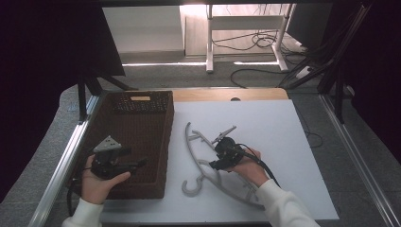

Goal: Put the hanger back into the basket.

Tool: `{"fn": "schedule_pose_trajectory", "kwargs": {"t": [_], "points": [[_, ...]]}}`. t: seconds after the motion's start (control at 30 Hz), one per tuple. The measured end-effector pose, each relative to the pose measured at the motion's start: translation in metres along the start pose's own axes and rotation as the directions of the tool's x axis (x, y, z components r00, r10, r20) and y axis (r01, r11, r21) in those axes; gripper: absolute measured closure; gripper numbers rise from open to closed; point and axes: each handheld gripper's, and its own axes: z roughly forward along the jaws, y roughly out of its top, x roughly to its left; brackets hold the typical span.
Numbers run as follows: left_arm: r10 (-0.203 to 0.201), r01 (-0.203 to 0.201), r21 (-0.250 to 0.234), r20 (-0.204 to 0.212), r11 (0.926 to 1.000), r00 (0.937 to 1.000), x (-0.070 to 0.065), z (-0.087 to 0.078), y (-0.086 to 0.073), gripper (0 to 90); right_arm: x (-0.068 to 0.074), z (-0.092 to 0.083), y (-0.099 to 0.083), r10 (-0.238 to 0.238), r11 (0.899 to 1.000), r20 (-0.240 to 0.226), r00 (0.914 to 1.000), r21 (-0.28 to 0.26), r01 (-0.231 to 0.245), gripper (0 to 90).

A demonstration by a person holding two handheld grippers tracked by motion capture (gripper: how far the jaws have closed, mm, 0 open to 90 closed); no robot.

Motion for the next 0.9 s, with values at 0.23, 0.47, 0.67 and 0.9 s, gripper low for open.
{"fn": "schedule_pose_trajectory", "kwargs": {"t": [0.23,0.47,0.67,0.9], "points": [[0.0,0.0,0.0,0.001,1.0,1.0,-0.001,0.001,0.0,25.5,0.005,0.008,0.001,-0.009,1.0,0.006,0.9999,0.024,0.009,51.9],[0.002,-0.002,-0.002,0.004,1.0,1.0,0.0,0.0,0.0,25.3,0.005,0.012,0.0,0.003,0.999,0.016,0.9999,0.047,-0.004,55.3],[0.001,-0.001,-0.005,0.006,1.0,1.0,-0.001,-0.001,0.0,25.4,0.005,0.013,-0.001,0.017,0.998,0.018,0.9997,0.055,-0.018,56.8],[0.006,-0.006,-0.001,0.007,1.0,1.0,-0.001,0.001,0.0,25.3,0.004,0.016,-0.001,0.025,0.998,0.011,0.9996,0.063,-0.025,58.2]]}}
